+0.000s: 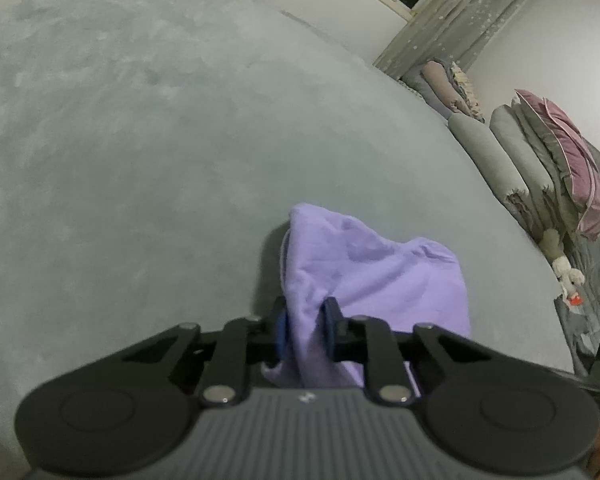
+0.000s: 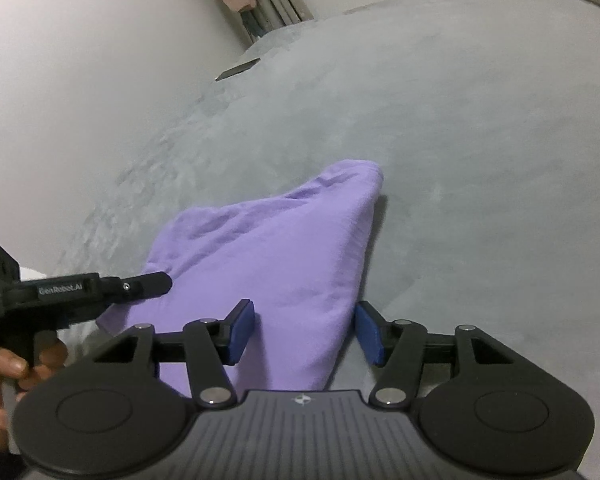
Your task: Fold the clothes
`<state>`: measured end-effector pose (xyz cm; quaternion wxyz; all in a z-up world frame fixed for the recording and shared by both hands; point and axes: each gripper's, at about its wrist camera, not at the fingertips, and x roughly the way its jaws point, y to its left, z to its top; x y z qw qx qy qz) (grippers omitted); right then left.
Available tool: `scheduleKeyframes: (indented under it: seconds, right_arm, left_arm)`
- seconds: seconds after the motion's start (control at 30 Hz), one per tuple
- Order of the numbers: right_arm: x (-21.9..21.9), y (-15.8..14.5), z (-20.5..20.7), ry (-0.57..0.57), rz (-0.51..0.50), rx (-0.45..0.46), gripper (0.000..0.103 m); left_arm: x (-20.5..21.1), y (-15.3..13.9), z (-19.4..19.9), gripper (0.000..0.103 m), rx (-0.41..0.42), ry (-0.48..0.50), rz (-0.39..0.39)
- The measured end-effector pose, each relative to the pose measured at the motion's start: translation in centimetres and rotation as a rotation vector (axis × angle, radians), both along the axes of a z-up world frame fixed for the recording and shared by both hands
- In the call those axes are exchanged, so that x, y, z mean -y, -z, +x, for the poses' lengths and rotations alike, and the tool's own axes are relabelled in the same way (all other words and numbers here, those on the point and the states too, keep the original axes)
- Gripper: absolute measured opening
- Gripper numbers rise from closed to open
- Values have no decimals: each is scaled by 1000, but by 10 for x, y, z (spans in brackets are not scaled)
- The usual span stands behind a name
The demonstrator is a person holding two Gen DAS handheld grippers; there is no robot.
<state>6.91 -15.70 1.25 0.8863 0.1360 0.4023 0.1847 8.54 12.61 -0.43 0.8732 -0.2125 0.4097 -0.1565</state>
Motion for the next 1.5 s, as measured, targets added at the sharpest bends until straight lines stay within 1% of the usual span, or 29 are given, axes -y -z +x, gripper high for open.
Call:
scheduleKeyframes:
  seconds: [0.07,0.13,0.23,0.3,0.4,0.47,0.53,0.57,0.6,0.67,0.7,0.73,0.8,0.87,0.9,0.93,1.0,1.07,1.1,1.17,1.23,1.33,1.4,1.43,1.5]
  right_arm:
    - [-4,-2,-1,-2,-19,15,20]
    - [-7,-8,-3,-7,-30,38,16]
    - [-12,-22,-8,-17,-63,92,14]
    - [-15,-31,-13,-22,-72,128,14]
    - [-17,-39,-16,-30,-85,147,13]
    - [-18,-32,-13,-25,-115,109,14]
    - [-17,-23,-8,-22,-134,66,14]
    - [-17,-18,-6,-23,-134,46,17]
    - [-16,-16,-4,-19,-127,38,17]
    - [-12,-16,-2,-9,-101,31,22]
    - [-9,-17,-1,-3,-82,28,23]
    - [-7,-16,0,5,-68,25,26]
    - [-4,-13,0,23,-53,11,28]
    - [-2,-10,1,33,-41,-4,34]
    - [-1,-8,2,39,-35,-11,34]
    - [0,-7,3,44,-29,-18,36]
    - [1,-5,3,44,-18,-20,38]
    - [1,-4,3,43,-12,-20,39]
    - [1,-2,3,43,-7,-20,39]
    - [2,1,4,45,4,-17,39]
    - [1,2,5,48,7,-10,39]
    - [-2,3,5,50,-1,2,38]
    - [-4,1,5,48,-6,8,27]
    - [-5,0,5,48,-8,10,20]
    - [-9,-3,5,47,-21,20,17]
  left_arm:
    - [1,-3,-3,13,9,-4,3]
    - [-1,-10,-8,12,25,-9,-4]
    - [1,-21,-16,12,52,-12,1]
    - [5,-25,-22,12,71,-10,17]
    - [8,-22,-24,12,66,-6,60]
    - [11,-14,-21,13,46,-6,96]
    - [13,-11,-19,16,41,-8,105]
    - [12,-11,-19,16,38,-9,96]
    - [10,-11,-18,17,33,-13,85]
    - [7,-10,-16,19,20,-19,65]
    - [5,-8,-16,22,12,-21,55]
    - [2,-5,-16,28,4,-22,50]
    - [-2,-1,-14,32,-7,-20,23]
    - [-4,2,-10,38,-15,-16,-8]
    - [-5,4,-8,44,-18,-12,-27]
    - [-5,5,-6,49,-20,-8,-43]
    - [-5,7,-3,49,-15,-5,-54]
    - [-3,10,1,49,-8,-6,-49]
    - [-3,11,1,46,-5,-8,-45]
    - [-1,13,1,44,2,-10,-33]
    - [0,14,2,31,3,-11,-26]
    - [0,15,3,18,3,-8,-26]
    - [-1,14,4,15,5,-4,-32]
    - [0,12,3,14,10,-4,-28]
    - [1,7,0,13,19,-10,-22]
